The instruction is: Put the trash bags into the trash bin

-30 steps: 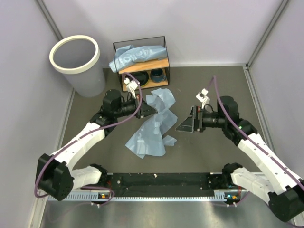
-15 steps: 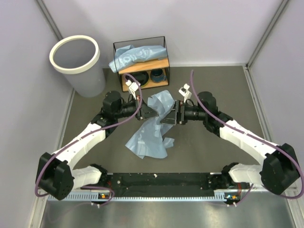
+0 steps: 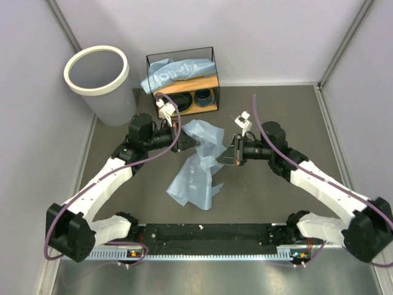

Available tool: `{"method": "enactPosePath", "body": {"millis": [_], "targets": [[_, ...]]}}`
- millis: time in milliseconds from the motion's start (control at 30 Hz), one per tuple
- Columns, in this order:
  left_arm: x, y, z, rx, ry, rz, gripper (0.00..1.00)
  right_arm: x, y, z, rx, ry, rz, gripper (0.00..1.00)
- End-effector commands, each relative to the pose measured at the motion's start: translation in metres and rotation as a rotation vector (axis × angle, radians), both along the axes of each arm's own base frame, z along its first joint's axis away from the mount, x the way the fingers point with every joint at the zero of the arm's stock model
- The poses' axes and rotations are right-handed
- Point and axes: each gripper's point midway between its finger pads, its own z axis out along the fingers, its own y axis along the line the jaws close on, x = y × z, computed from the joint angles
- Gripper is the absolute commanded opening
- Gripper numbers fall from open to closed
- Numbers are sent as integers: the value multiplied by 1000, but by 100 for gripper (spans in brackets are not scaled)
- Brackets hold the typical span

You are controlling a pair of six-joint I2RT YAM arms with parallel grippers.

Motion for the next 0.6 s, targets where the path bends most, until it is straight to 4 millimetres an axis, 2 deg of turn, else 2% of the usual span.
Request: {"method": "enactPosePath", "body": {"millis": [0, 67, 100, 133, 200, 233, 267, 300, 333, 400, 433, 500, 533, 567], "targets": [[48, 33, 0, 295, -270, 130, 0, -19, -31, 10, -10, -56, -3, 0], [62, 45, -17, 388, -233, 158, 0, -34, -36, 19, 11, -74, 26, 0], [74, 44, -16, 418, -255, 152, 0, -39, -38, 20, 19, -67, 35, 0], [76, 41, -17, 420, -260, 125, 0, -43, -39, 23, 30, -72, 34, 0], [72, 30, -10, 387, -240, 48, 0, -43, -40, 29, 39, -80, 30, 0], [52, 17, -2, 298, -216, -70, 0, -41, -39, 31, 40, -85, 22, 0], [46, 12, 15, 223, -260, -102, 4, -39, -38, 36, 46, -85, 17, 0], [36, 9, 24, 155, -214, -118, 25, -37, -38, 39, 54, -91, 8, 0], [20, 8, 17, 109, -181, -161, 35, -36, -37, 42, 65, -89, 5, 0], [7, 12, 37, 39, -203, -125, 53, -32, -34, 49, 86, -88, -3, 0], [-1, 14, 24, 30, -162, -120, 67, -31, -34, 51, 90, -86, -9, 0], [-17, 17, 36, -40, -156, -109, 77, -28, -32, 56, 105, -103, -9, 0], [-23, 19, 22, -40, -104, -96, 81, -27, -31, 57, 113, -93, -12, 0], [-28, 21, 23, -50, -96, -75, 85, -27, -30, 58, 120, -93, -11, 0]]}}
